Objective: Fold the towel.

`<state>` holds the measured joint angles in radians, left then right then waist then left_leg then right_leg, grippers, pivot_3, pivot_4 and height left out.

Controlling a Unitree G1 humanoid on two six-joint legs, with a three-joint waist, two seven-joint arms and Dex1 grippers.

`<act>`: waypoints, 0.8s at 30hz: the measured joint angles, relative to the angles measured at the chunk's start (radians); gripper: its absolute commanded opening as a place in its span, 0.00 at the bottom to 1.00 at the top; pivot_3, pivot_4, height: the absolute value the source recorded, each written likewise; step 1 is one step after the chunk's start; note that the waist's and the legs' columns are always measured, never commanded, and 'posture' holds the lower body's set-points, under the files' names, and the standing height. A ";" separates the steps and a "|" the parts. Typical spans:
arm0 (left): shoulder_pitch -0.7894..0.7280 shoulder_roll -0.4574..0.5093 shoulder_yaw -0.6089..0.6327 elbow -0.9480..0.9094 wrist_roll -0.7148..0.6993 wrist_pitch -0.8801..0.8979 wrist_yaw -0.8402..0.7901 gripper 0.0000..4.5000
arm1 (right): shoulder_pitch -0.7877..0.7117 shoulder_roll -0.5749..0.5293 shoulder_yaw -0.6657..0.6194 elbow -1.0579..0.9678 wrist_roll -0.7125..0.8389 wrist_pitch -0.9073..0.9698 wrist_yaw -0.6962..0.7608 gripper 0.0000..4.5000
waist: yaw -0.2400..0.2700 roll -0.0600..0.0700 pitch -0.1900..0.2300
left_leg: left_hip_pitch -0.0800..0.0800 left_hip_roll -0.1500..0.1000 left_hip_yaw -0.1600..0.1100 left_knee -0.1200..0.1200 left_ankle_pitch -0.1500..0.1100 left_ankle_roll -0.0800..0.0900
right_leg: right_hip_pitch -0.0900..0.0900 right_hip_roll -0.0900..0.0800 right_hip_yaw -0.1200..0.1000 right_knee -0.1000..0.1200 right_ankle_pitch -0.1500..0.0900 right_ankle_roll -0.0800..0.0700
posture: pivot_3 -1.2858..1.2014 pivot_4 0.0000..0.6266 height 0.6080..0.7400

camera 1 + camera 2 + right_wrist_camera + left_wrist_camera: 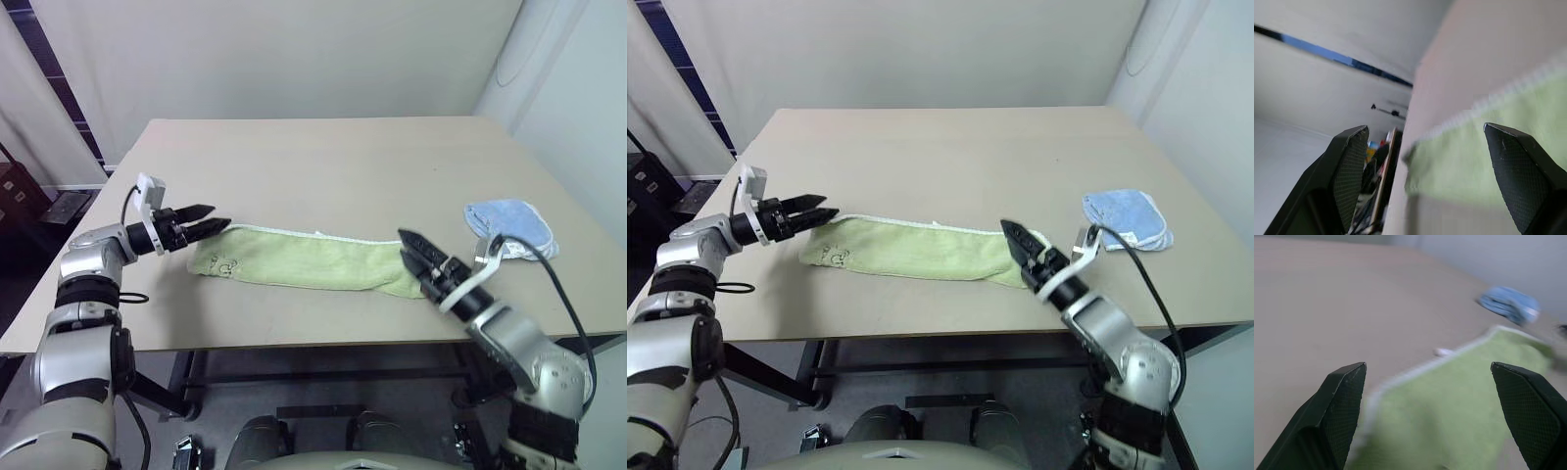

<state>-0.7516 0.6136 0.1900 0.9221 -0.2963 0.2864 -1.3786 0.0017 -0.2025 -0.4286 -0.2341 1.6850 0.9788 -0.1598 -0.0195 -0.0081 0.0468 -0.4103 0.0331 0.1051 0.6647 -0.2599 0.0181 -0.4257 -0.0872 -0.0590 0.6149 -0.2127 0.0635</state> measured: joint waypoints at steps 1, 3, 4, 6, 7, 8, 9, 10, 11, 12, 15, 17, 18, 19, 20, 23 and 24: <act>0.020 -0.007 -0.010 -0.027 0.000 0.024 -0.011 0.95 | 0.038 -0.016 0.014 0.001 0.026 0.006 -0.011 0.87 | 0.000 0.000 0.000 | 0.000 0.000 0.000 0.000 0.000 0.000 | 0.000 0.000 0.000 0.000 0.000 0.000 | 0.52 0.00 1.00; 0.050 -0.016 -0.022 -0.068 0.000 0.055 -0.017 0.95 | 0.085 -0.051 0.043 0.009 0.066 0.014 -0.034 0.87 | -0.001 0.000 0.000 | 0.001 0.000 0.000 0.000 0.000 0.000 | 0.000 0.000 0.000 0.000 0.000 0.000 | 0.52 0.00 1.00; 0.053 -0.019 -0.028 -0.076 0.000 0.058 -0.017 0.95 | 0.093 -0.057 0.048 0.019 0.075 0.013 -0.046 0.87 | -0.001 0.000 0.000 | 0.001 0.000 0.000 0.001 0.000 0.000 | 0.000 0.000 0.000 0.000 0.001 -0.001 | 0.52 0.00 1.00; 0.062 -0.029 -0.046 -0.108 0.001 0.058 -0.015 0.95 | 0.094 -0.063 0.064 0.066 0.106 -0.010 -0.096 0.87 | -0.001 -0.001 0.000 | 0.002 0.000 0.000 0.001 -0.001 -0.002 | 0.002 0.000 0.000 0.000 0.002 -0.002 | 0.52 0.00 1.00; 0.065 -0.033 -0.054 -0.115 0.002 0.057 -0.014 0.95 | 0.094 -0.063 0.069 0.088 0.105 -0.028 -0.116 0.87 | 0.000 0.000 0.000 | 0.002 0.000 0.000 0.001 -0.002 -0.003 | 0.002 0.000 0.000 0.000 0.002 -0.002 | 0.52 0.00 1.00; 0.071 -0.037 -0.058 -0.119 0.002 0.057 -0.013 0.95 | 0.093 -0.063 0.069 0.106 0.106 -0.044 -0.133 0.87 | 0.001 0.000 0.000 | 0.002 0.000 0.000 0.000 -0.002 -0.003 | 0.001 0.000 0.000 0.000 0.002 -0.002 | 0.52 0.00 1.00; 0.075 -0.040 -0.061 -0.119 0.003 0.056 -0.011 0.95 | 0.088 -0.062 0.069 0.121 0.112 -0.058 -0.146 0.87 | 0.000 0.000 0.000 | 0.002 0.000 0.000 0.000 -0.002 -0.003 | 0.001 0.000 0.000 0.000 0.002 -0.002 | 0.52 0.00 1.00; 0.076 -0.044 -0.064 -0.119 0.005 0.054 -0.009 0.95 | 0.077 -0.061 0.069 0.129 0.115 -0.070 -0.159 0.87 | 0.000 0.000 0.000 | 0.002 0.001 0.000 0.000 -0.002 -0.003 | 0.001 0.001 0.000 0.000 0.002 -0.002 | 0.52 0.00 1.00; 0.076 -0.050 -0.072 -0.119 0.006 0.051 -0.008 0.95 | 0.059 -0.061 0.069 0.142 0.116 -0.085 -0.174 0.87 | 0.000 -0.001 0.000 | 0.002 0.000 0.000 0.000 -0.002 -0.003 | 0.002 0.000 0.000 -0.001 0.002 -0.002 | 0.52 0.00 1.00; 0.076 -0.053 -0.082 -0.119 0.008 0.049 -0.007 0.95 | 0.049 -0.061 0.069 0.148 0.116 -0.096 -0.183 0.87 | 0.001 0.000 0.000 | 0.002 0.000 0.000 0.001 -0.002 -0.003 | 0.002 0.000 0.000 -0.001 0.002 -0.002 | 0.52 0.00 1.00; 0.076 -0.058 -0.090 -0.118 0.013 0.033 0.008 0.95 | 0.022 -0.060 0.069 0.172 0.112 -0.121 -0.199 0.87 | 0.001 -0.001 -0.001 | 0.002 0.000 0.000 0.001 -0.001 -0.001 | 0.002 0.000 0.000 -0.002 0.002 -0.002 | 0.52 0.00 1.00; 0.076 -0.060 -0.092 -0.118 0.013 0.027 0.016 0.95 | -0.008 -0.059 0.068 0.203 0.103 -0.139 -0.200 0.87 | 0.001 -0.001 -0.001 | 0.002 0.000 0.000 0.001 0.000 -0.001 | 0.002 0.000 0.001 -0.002 0.002 -0.002 | 0.52 0.00 1.00; 0.076 -0.062 -0.095 -0.118 0.013 0.026 0.019 0.95 | -0.023 -0.059 0.066 0.218 0.095 -0.150 -0.200 0.87 | 0.001 -0.001 -0.001 | 0.002 0.000 0.001 0.001 0.000 -0.001 | 0.002 0.000 0.001 -0.002 0.002 -0.002 | 0.52 0.00 1.00; 0.076 -0.064 -0.097 -0.118 0.013 0.024 0.021 0.95 | -0.032 -0.059 0.063 0.226 0.086 -0.159 -0.200 0.87 | 0.001 -0.001 -0.001 | 0.002 0.000 0.001 0.001 0.000 -0.001 | 0.002 0.000 0.001 -0.002 0.002 -0.002 | 0.52 0.00 1.00; 0.076 -0.064 -0.097 -0.116 0.013 0.021 0.025 0.95 | -0.043 -0.061 0.060 0.236 0.075 -0.166 -0.198 0.87 | 0.002 -0.001 -0.001 | 0.002 0.000 0.001 0.001 0.000 -0.001 | 0.002 0.000 0.001 -0.002 0.002 -0.001 | 0.52 0.00 1.00; 0.076 -0.063 -0.097 -0.111 0.013 0.011 0.027 0.95 | -0.073 -0.063 0.043 0.262 0.041 -0.202 -0.194 0.87 | 0.006 -0.001 -0.001 | 0.002 0.000 0.000 0.001 0.000 -0.001 | 0.002 0.000 0.001 -0.002 0.002 -0.001 | 0.52 0.00 1.00; 0.076 -0.062 -0.096 -0.106 0.013 0.011 0.029 0.95 | -0.087 -0.065 0.027 0.277 0.023 -0.222 -0.191 0.87 | 0.007 -0.001 -0.001 | 0.002 0.000 0.001 0.001 0.000 -0.001 | 0.002 -0.001 0.001 -0.002 0.002 -0.001 | 0.52 0.00 1.00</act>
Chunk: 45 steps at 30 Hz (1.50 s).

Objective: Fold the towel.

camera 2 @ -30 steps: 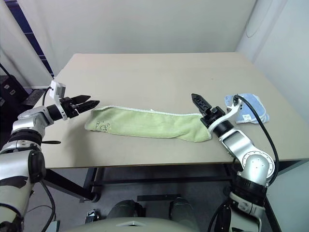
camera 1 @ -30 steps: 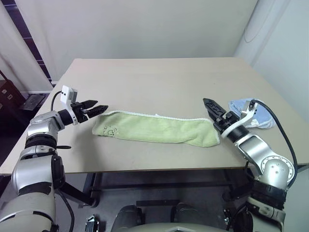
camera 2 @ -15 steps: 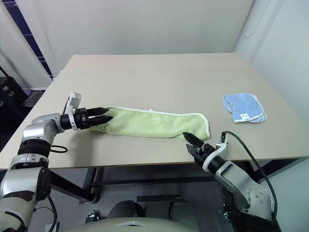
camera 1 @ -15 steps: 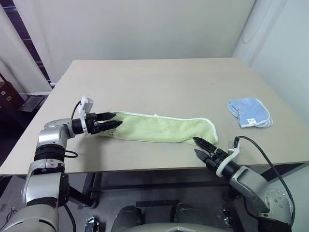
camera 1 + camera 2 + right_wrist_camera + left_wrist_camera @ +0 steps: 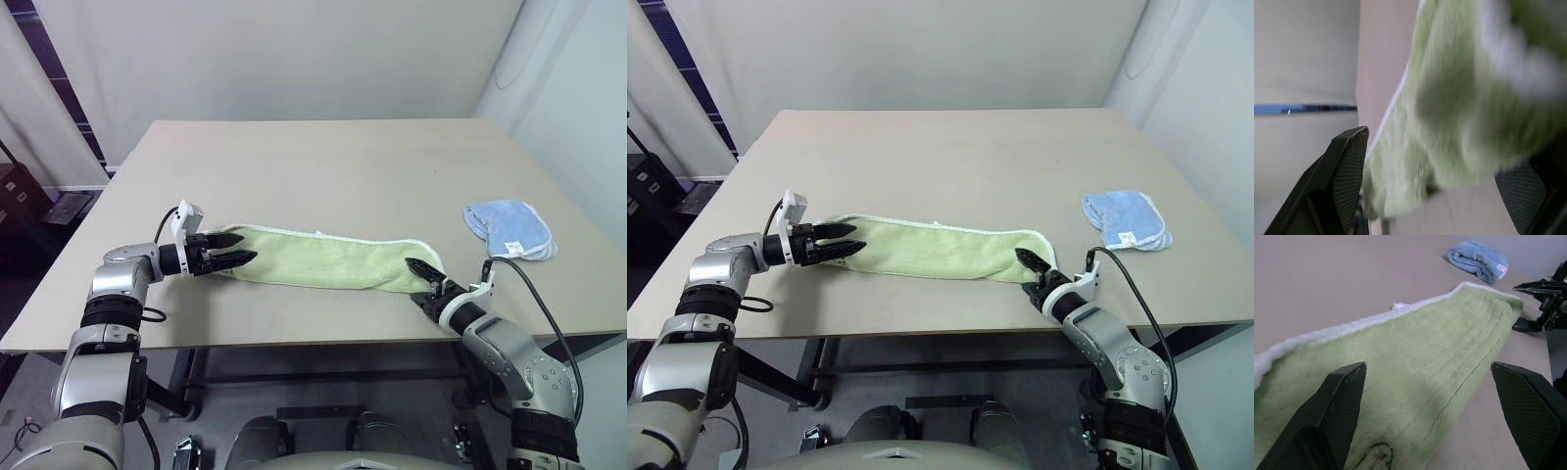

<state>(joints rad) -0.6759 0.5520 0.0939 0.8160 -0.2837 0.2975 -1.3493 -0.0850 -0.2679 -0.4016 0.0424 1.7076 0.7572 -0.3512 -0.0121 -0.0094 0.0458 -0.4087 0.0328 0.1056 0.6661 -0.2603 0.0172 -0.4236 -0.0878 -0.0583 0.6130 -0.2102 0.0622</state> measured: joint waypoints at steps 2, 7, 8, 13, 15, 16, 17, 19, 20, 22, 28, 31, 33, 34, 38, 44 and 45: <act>0.000 0.005 0.001 0.010 0.000 0.000 0.005 0.95 | -0.008 -0.013 -0.021 0.012 -0.019 -0.019 0.003 0.87 | 0.001 0.000 0.000 | 0.000 0.000 0.000 0.000 0.000 0.000 | 0.000 0.000 0.000 0.000 0.000 0.000 | 0.52 0.00 1.00; 0.000 0.017 0.001 0.024 0.002 -0.020 0.021 0.97 | -0.012 -0.019 -0.029 0.014 -0.070 -0.023 0.005 0.67 | 0.000 0.000 0.000 | -0.001 0.000 0.000 -0.001 0.000 0.001 | -0.001 0.000 0.000 -0.001 -0.001 0.001 | 0.52 0.00 1.00; 0.001 0.019 0.001 0.027 0.003 -0.023 0.023 0.97 | -0.010 -0.019 -0.031 0.014 -0.079 -0.023 0.005 0.59 | 0.000 0.000 0.000 | -0.001 0.000 0.000 -0.001 0.000 0.001 | -0.001 0.000 0.000 -0.001 -0.001 0.001 | 0.52 0.00 1.00; 0.008 0.027 0.001 0.028 0.006 -0.026 0.026 0.97 | 0.003 -0.020 -0.034 -0.001 -0.099 -0.005 0.015 0.17 | -0.003 0.000 0.000 | -0.001 0.000 0.000 -0.001 0.000 0.001 | -0.001 0.000 0.000 0.000 -0.001 0.001 | 0.52 0.00 1.00; 0.008 0.027 0.001 0.031 0.010 -0.029 0.031 0.97 | 0.001 -0.020 -0.029 -0.026 -0.114 0.004 0.025 0.02 | -0.003 0.000 0.000 | -0.001 0.001 0.000 -0.001 0.000 0.001 | -0.001 0.000 0.000 0.000 -0.001 0.001 | 0.52 0.00 1.00; 0.008 0.027 0.001 0.035 0.010 -0.030 0.034 0.97 | 0.000 -0.020 -0.028 -0.035 -0.119 0.007 0.027 0.01 | -0.003 0.000 0.000 | -0.001 0.001 0.000 -0.001 0.000 0.001 | -0.001 0.000 0.000 0.000 -0.001 0.001 | 0.52 0.00 1.00; 0.008 0.027 0.001 0.039 0.011 -0.030 0.036 0.97 | -0.001 -0.020 -0.027 -0.037 -0.125 0.008 0.028 0.01 | -0.003 0.000 0.000 | -0.001 0.001 0.000 -0.001 0.000 0.001 | -0.001 0.000 0.000 -0.001 -0.001 0.001 | 0.52 0.00 1.00; 0.007 0.027 0.001 0.047 0.011 -0.030 0.039 0.97 | -0.001 -0.021 -0.028 -0.039 -0.137 0.006 0.031 0.01 | -0.002 0.000 0.000 | -0.001 0.000 0.000 -0.001 0.000 0.001 | -0.001 0.000 0.000 -0.001 -0.001 0.001 | 0.52 0.00 1.00; 0.006 0.027 0.001 0.050 0.011 -0.030 0.042 0.97 | -0.002 -0.022 -0.030 -0.040 -0.145 0.002 0.034 0.01 | -0.002 0.000 0.000 | -0.001 0.000 0.000 -0.001 0.000 0.001 | -0.001 0.000 0.000 -0.001 -0.001 0.001 | 0.52 0.00 1.00; 0.002 0.028 0.002 0.060 0.011 -0.031 0.044 0.97 | -0.002 -0.033 -0.034 -0.052 -0.165 -0.003 0.038 0.01 | -0.001 0.001 0.000 | -0.002 0.000 0.000 -0.001 0.000 0.001 | -0.002 0.000 0.000 -0.001 -0.001 0.001 | 0.52 0.00 1.00; -0.033 0.037 0.002 0.100 0.013 -0.048 0.048 0.97 | -0.063 -0.170 -0.046 -0.142 -0.166 0.033 0.071 0.01 | -0.002 0.002 0.002 | -0.003 0.000 0.000 -0.001 0.000 0.001 | -0.003 0.000 0.000 -0.001 -0.001 0.001 | 0.52 0.00 1.00; -0.048 0.054 0.006 0.123 0.014 -0.051 0.049 0.97 | -0.116 -0.278 -0.011 -0.160 -0.193 0.110 0.094 0.01 | -0.004 0.002 0.001 | -0.003 0.001 0.000 -0.001 0.000 0.001 | -0.004 0.000 0.000 -0.001 -0.001 0.001 | 0.52 0.00 1.00; -0.055 0.053 0.007 0.133 0.016 -0.051 0.050 0.97 | -0.155 -0.293 0.032 -0.166 -0.193 0.154 0.106 0.01 | -0.006 0.002 0.001 | -0.003 0.001 0.000 -0.001 0.000 0.001 | -0.004 0.001 0.000 -0.001 -0.001 0.001 | 0.52 0.00 1.00; -0.061 0.051 0.006 0.137 0.017 -0.051 0.050 0.97 | -0.177 -0.300 0.067 -0.172 -0.197 0.183 0.116 0.01 | -0.006 0.002 0.001 | -0.003 0.001 0.000 -0.001 0.000 0.001 | -0.004 0.001 0.000 0.000 -0.001 0.001 | 0.52 0.00 1.00; -0.078 0.049 0.006 0.141 0.019 -0.053 0.049 0.97 | -0.254 -0.327 0.203 -0.200 -0.250 0.289 0.149 0.01 | -0.004 0.002 0.001 | -0.003 0.001 0.000 -0.001 0.000 0.001 | -0.004 0.000 0.000 -0.001 -0.001 0.001 | 0.52 0.00 1.00; -0.078 0.042 0.006 0.147 0.025 -0.061 0.048 0.97 | -0.350 -0.265 0.319 -0.202 -0.350 0.328 0.206 0.01 | -0.002 0.002 0.001 | -0.005 0.000 0.000 -0.001 0.000 0.002 | -0.006 0.000 0.000 -0.001 -0.001 0.001 | 0.52 0.00 1.00; -0.079 0.037 0.006 0.147 0.026 -0.064 0.048 0.97 | -0.369 -0.240 0.343 -0.202 -0.373 0.328 0.216 0.01 | -0.002 0.002 0.001 | -0.005 0.000 0.000 -0.001 0.000 0.002 | -0.006 0.001 0.000 -0.001 -0.001 0.001 | 0.52 0.00 1.00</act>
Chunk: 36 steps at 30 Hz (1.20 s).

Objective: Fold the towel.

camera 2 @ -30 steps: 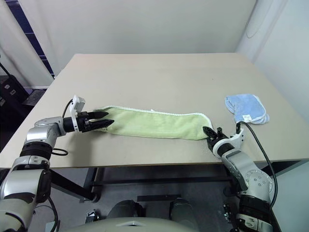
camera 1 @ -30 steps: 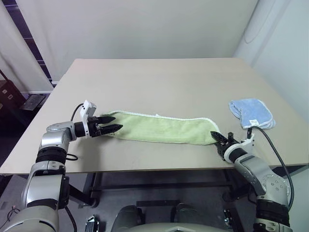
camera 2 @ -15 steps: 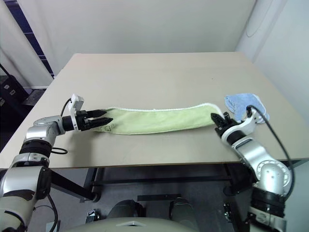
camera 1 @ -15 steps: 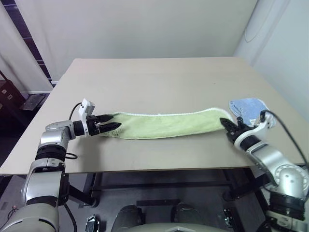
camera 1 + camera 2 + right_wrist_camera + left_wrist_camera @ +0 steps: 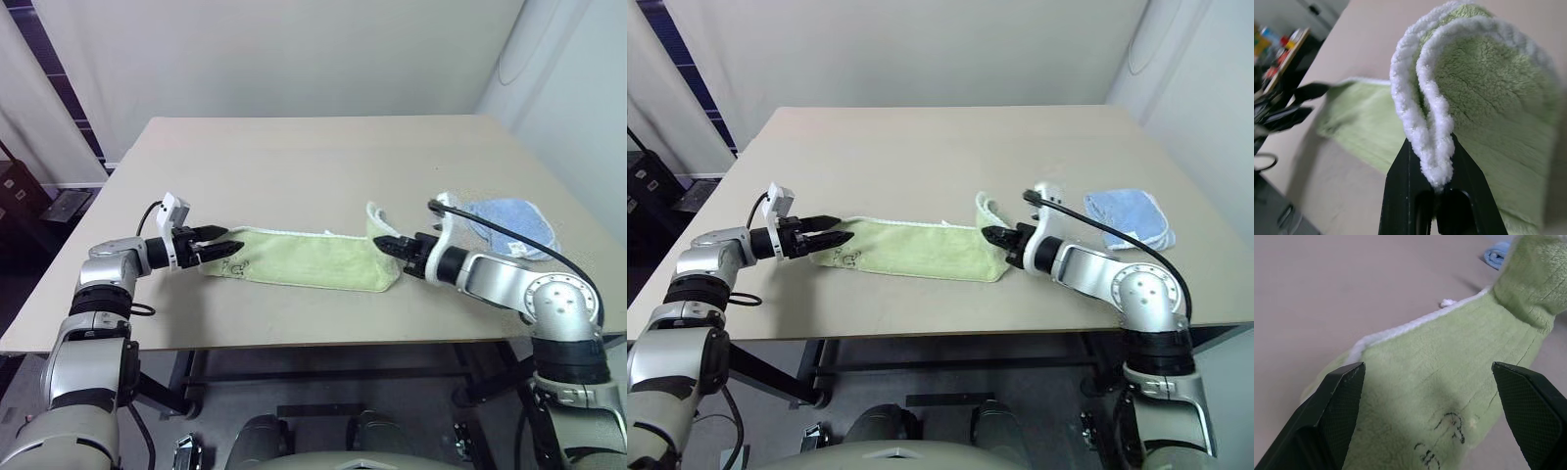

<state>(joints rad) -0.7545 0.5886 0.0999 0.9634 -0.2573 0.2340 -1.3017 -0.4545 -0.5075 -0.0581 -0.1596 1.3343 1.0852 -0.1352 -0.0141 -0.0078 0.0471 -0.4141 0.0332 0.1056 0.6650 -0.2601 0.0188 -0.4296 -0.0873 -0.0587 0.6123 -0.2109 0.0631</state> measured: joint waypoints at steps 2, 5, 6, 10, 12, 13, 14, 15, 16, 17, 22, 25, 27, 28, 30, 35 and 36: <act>0.000 -0.007 0.000 0.001 0.001 -0.002 0.000 0.97 | -0.026 0.050 0.043 0.007 -0.044 0.001 0.011 0.01 | -0.001 0.000 0.000 | 0.000 0.000 0.000 0.000 0.000 0.000 | 0.000 0.000 0.000 0.000 0.000 0.000 | 0.52 0.00 1.00; -0.001 -0.011 0.000 0.001 0.003 -0.004 -0.003 0.97 | -0.038 0.116 0.091 0.032 -0.112 0.004 0.026 0.01 | -0.002 0.000 0.000 | -0.001 0.000 0.000 0.000 0.000 0.000 | 0.000 0.001 0.000 0.000 0.000 0.000 | 0.52 0.00 1.00; -0.001 -0.011 0.000 0.001 0.004 -0.004 -0.004 0.97 | -0.038 0.130 0.101 0.040 -0.136 0.004 0.031 0.01 | -0.002 0.000 0.000 | -0.001 0.000 0.000 0.000 0.000 0.000 | 0.000 0.001 0.000 0.000 0.000 0.001 | 0.52 0.00 1.00; -0.001 -0.011 0.001 0.002 0.004 -0.005 -0.004 0.97 | -0.038 0.142 0.176 0.067 -0.281 0.003 0.069 0.01 | -0.002 -0.001 0.000 | -0.002 -0.001 0.000 0.001 0.000 0.000 | 0.000 0.000 0.000 0.000 0.001 0.001 | 0.52 0.00 1.00; -0.001 -0.012 0.001 0.003 0.005 -0.006 -0.005 0.97 | -0.038 0.168 0.214 0.109 -0.372 -0.020 0.093 0.17 | -0.004 -0.001 -0.001 | -0.001 0.000 0.000 0.001 0.000 0.000 | 0.000 0.001 -0.001 0.001 0.000 0.001 | 0.52 0.00 1.00; -0.001 -0.013 0.001 0.003 0.005 -0.007 -0.005 0.97 | -0.038 0.185 0.226 0.131 -0.404 -0.028 0.104 0.25 | -0.004 -0.001 -0.001 | -0.001 0.000 0.000 0.001 0.000 0.000 | -0.001 0.001 -0.001 0.002 0.001 0.001 | 0.52 0.00 1.00; -0.001 -0.014 0.001 0.003 0.005 -0.007 -0.006 0.97 | -0.038 0.201 0.230 0.147 -0.429 -0.035 0.116 0.33 | -0.005 -0.001 -0.001 | -0.001 0.000 0.000 0.001 0.000 0.000 | -0.001 0.001 -0.001 0.002 0.001 0.001 | 0.52 0.00 1.00; -0.001 -0.014 0.001 0.003 0.005 -0.007 -0.009 0.97 | -0.038 0.213 0.228 0.154 -0.448 -0.041 0.128 0.40 | -0.005 -0.001 -0.001 | -0.001 0.000 0.000 0.001 0.000 0.000 | -0.001 0.001 -0.001 0.002 0.001 0.002 | 0.52 0.00 1.00; -0.001 -0.015 0.001 0.003 0.005 -0.007 -0.016 0.97 | -0.038 0.221 0.225 0.155 -0.459 -0.046 0.139 0.49 | -0.005 -0.001 -0.001 | -0.001 0.000 0.000 0.001 0.000 0.000 | -0.001 0.001 -0.001 0.002 0.002 0.003 | 0.52 0.00 1.00; -0.001 -0.016 0.001 0.003 0.005 -0.005 -0.026 0.97 | -0.038 0.229 0.218 0.154 -0.469 -0.049 0.155 0.57 | -0.006 -0.001 -0.001 | -0.001 0.000 0.000 0.001 0.000 0.000 | -0.001 0.001 -0.001 0.002 0.002 0.003 | 0.52 0.00 1.00; -0.001 -0.016 0.001 -0.017 -0.006 0.025 -0.091 0.97 | -0.015 0.215 0.167 0.060 -0.470 -0.043 0.256 0.98 | -0.002 -0.001 -0.001 | -0.002 0.000 0.000 0.001 0.000 0.000 | -0.001 0.001 -0.001 0.002 0.002 0.003 | 0.52 0.00 1.00; -0.001 -0.018 0.005 -0.075 -0.033 0.056 -0.116 0.97 | 0.035 0.189 0.044 -0.058 -0.379 -0.059 0.342 0.98 | 0.001 -0.001 -0.001 | -0.003 0.000 -0.001 0.001 0.000 0.000 | -0.001 0.001 -0.001 0.001 0.002 0.003 | 0.52 0.00 1.00; -0.007 -0.035 0.015 -0.119 -0.060 0.087 -0.116 0.89 | 0.063 0.139 -0.036 -0.121 -0.367 -0.106 0.401 0.98 | 0.003 -0.001 -0.001 | -0.003 -0.001 -0.001 0.002 0.000 0.000 | 0.000 0.001 -0.001 0.000 0.002 0.003 | 0.52 0.00 1.00; -0.011 -0.048 0.021 -0.138 -0.073 0.099 -0.110 0.84 | 0.074 0.101 -0.056 -0.144 -0.374 -0.126 0.432 0.94 | 0.003 -0.001 -0.001 | -0.003 -0.001 -0.001 0.002 0.000 0.000 | 0.000 0.001 -0.001 0.000 0.001 0.002 | 0.52 0.00 1.00; -0.024 -0.082 0.031 -0.170 -0.090 0.116 -0.093 0.69 | 0.100 0.037 -0.060 -0.173 -0.427 -0.180 0.491 0.85 | 0.001 -0.001 -0.001 | -0.002 -0.001 -0.001 0.002 0.000 0.000 | 0.000 0.001 -0.001 0.001 0.000 0.001 | 0.52 0.00 1.00; -0.037 -0.221 -0.020 -0.259 -0.102 0.124 -0.081 0.29 | 0.117 0.067 -0.040 -0.091 -0.554 -0.332 0.566 0.44 | -0.005 -0.001 -0.001 | 0.002 0.000 0.000 0.002 0.000 0.000 | 0.003 0.003 -0.001 0.001 0.000 0.001 | 0.52 0.00 1.00; -0.038 -0.251 -0.037 -0.258 -0.099 0.120 -0.070 0.21 | 0.115 0.078 -0.031 -0.046 -0.584 -0.363 0.582 0.36 | -0.004 -0.001 -0.001 | 0.002 -0.001 0.000 0.002 0.000 0.000 | 0.003 0.004 -0.001 0.001 0.000 0.001 | 0.52 0.00 1.00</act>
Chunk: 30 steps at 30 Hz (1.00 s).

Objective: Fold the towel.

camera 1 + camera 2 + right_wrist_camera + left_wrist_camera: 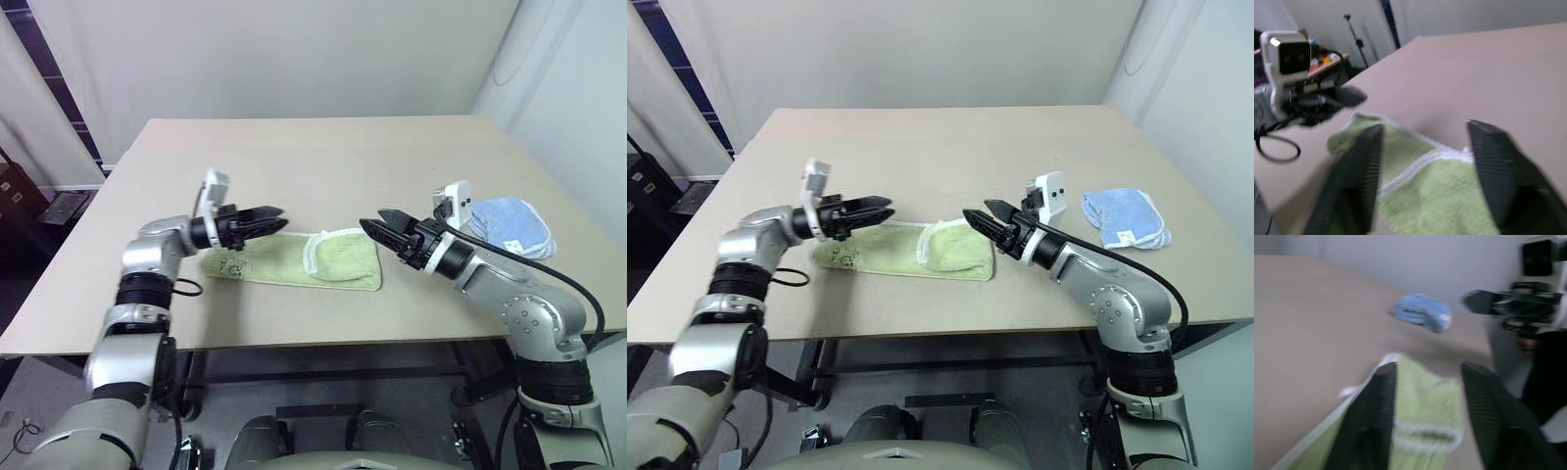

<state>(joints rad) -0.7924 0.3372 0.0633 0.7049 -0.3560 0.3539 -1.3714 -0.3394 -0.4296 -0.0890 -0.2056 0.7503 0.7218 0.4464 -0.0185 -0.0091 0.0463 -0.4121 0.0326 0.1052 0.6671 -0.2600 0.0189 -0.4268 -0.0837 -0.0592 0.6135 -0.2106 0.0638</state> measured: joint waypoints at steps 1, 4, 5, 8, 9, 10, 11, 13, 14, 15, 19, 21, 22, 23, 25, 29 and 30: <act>0.000 -0.025 -0.015 0.003 0.007 -0.011 0.004 0.11 | -0.001 0.010 0.009 0.035 -0.023 -0.022 0.012 0.27 | 0.000 0.000 0.000 | 0.000 0.000 0.000 0.000 0.000 0.000 | 0.000 0.000 0.000 0.000 0.000 0.000 | 0.52 0.00 1.00; -0.004 -0.097 -0.066 0.039 0.046 -0.065 0.032 0.00 | -0.030 0.063 0.027 0.163 -0.081 -0.088 0.042 0.01 | -0.001 0.000 0.000 | 0.000 0.000 0.000 0.000 0.000 0.000 | 0.000 0.001 0.000 0.000 0.001 0.001 | 0.52 0.00 1.00; -0.008 -0.116 -0.081 0.058 0.060 -0.084 0.045 0.00 | -0.042 0.076 0.028 0.199 -0.092 -0.100 0.049 0.00 | 0.000 0.000 0.000 | 0.000 0.000 0.000 0.000 0.000 0.000 | 0.000 0.001 0.001 0.000 0.001 0.001 | 0.52 0.00 1.00; -0.039 -0.158 -0.112 0.167 0.118 -0.166 0.098 0.00 | -0.093 0.121 0.037 0.333 -0.136 -0.136 0.073 0.00 | -0.001 0.000 0.000 | 0.001 0.000 0.000 0.000 0.000 0.000 | 0.000 0.002 0.001 0.001 0.001 0.001 | 0.52 0.00 1.00; -0.041 -0.168 -0.134 0.201 0.151 -0.208 0.115 0.00 | -0.103 0.140 0.048 0.386 -0.161 -0.151 0.075 0.00 | -0.001 0.000 0.000 | 0.001 0.000 0.000 0.000 0.000 0.000 | 0.000 0.002 0.001 0.001 0.001 0.001 | 0.52 0.00 1.00; -0.040 -0.172 -0.159 0.229 0.180 -0.246 0.123 0.00 | -0.105 0.154 0.061 0.430 -0.184 -0.163 0.079 0.00 | 0.000 0.000 0.000 | 0.001 0.000 0.000 -0.001 0.000 0.000 | 0.000 0.002 0.000 0.001 0.001 0.002 | 0.52 0.00 1.00; -0.036 -0.171 -0.182 0.256 0.208 -0.281 0.125 0.00 | -0.105 0.165 0.075 0.472 -0.205 -0.173 0.082 0.00 | 0.000 0.000 0.000 | 0.001 0.000 0.000 -0.001 0.000 0.000 | 0.000 0.002 0.001 0.001 0.001 0.002 | 0.52 0.00 1.00; -0.022 -0.167 -0.217 0.310 0.259 -0.339 0.132 0.00 | -0.094 0.180 0.113 0.550 -0.260 -0.199 0.096 0.00 | -0.001 0.000 0.000 | 0.001 0.000 0.000 -0.001 0.000 0.000 | -0.001 0.002 0.001 0.001 0.002 0.003 | 0.52 0.00 1.00; -0.015 -0.162 -0.221 0.336 0.272 -0.360 0.140 0.00 | -0.089 0.182 0.129 0.563 -0.289 -0.229 0.104 0.00 | -0.001 0.000 0.000 | 0.001 0.000 0.000 -0.001 0.000 0.000 | -0.001 0.002 0.001 0.001 0.002 0.003 | 0.52 0.00 1.00; -0.014 -0.160 -0.220 0.357 0.282 -0.383 0.150 0.00 | -0.089 0.181 0.143 0.575 -0.319 -0.255 0.112 0.00 | -0.002 -0.001 -0.001 | 0.001 0.000 0.000 -0.001 0.000 0.000 | -0.001 0.002 0.001 0.001 0.002 0.003 | 0.52 0.00 1.00; -0.018 -0.158 -0.216 0.384 0.300 -0.433 0.169 0.00 | -0.088 0.192 0.162 0.606 -0.385 -0.316 0.122 0.00 | -0.002 -0.001 -0.002 | 0.004 0.002 0.000 0.000 0.000 0.000 | 0.003 0.001 0.001 0.001 0.001 -0.002 | 0.52 0.00 1.00; -0.018 -0.147 -0.206 0.385 0.297 -0.431 0.151 0.00 | -0.087 0.196 0.156 0.604 -0.386 -0.318 0.127 0.00 | -0.003 -0.001 -0.002 | 0.004 0.002 -0.001 0.000 0.000 -0.001 | 0.003 0.001 0.001 0.001 0.002 -0.002 | 0.52 0.00 1.00; -0.018 -0.141 -0.197 0.385 0.290 -0.424 0.142 0.00 | -0.086 0.196 0.150 0.599 -0.382 -0.313 0.134 0.00 | -0.003 -0.001 -0.002 | 0.004 0.002 -0.001 0.000 0.000 -0.001 | 0.002 0.001 0.000 0.001 0.002 -0.002 | 0.52 0.00 1.00; -0.018 -0.137 -0.187 0.385 0.280 -0.412 0.130 0.00 | -0.080 0.195 0.142 0.589 -0.377 -0.306 0.141 0.00 | -0.002 -0.001 -0.002 | 0.004 0.002 -0.001 0.000 0.000 -0.001 | 0.002 0.001 0.000 0.002 0.002 -0.002 | 0.52 0.00 1.00; -0.018 -0.125 -0.157 0.381 0.253 -0.372 0.100 0.00 | -0.063 0.195 0.125 0.553 -0.364 -0.281 0.154 0.00 | -0.002 -0.001 -0.002 | 0.003 0.002 -0.001 0.000 0.000 -0.001 | 0.000 0.002 0.000 0.002 0.001 -0.002 | 0.52 0.00 1.00; -0.018 -0.072 -0.095 0.273 0.163 -0.186 0.021 0.12 | -0.031 0.191 0.104 0.412 -0.311 -0.208 0.174 0.00 | -0.005 0.000 -0.001 | -0.001 0.002 -0.001 0.000 0.000 0.000 | -0.003 0.002 0.001 0.002 0.003 0.002 | 0.52 0.00 1.00; -0.012 -0.046 -0.090 0.216 0.142 -0.126 -0.008 0.18 | -0.026 0.190 0.101 0.370 -0.294 -0.186 0.177 0.00 | -0.006 0.000 -0.001 | -0.001 0.002 -0.001 0.000 0.000 0.000 | -0.004 0.002 0.001 0.002 0.003 0.002 | 0.52 0.00 1.00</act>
<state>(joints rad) -0.8045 0.2908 -0.0268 0.9210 -0.2139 0.2282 -1.3790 -0.3657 -0.2391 0.0118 0.1645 0.4567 0.5361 0.6239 -0.0249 -0.0093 0.0455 -0.4134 0.0347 0.1040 0.6667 -0.2599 0.0185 -0.4305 -0.0819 -0.0584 0.6158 -0.2079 0.0657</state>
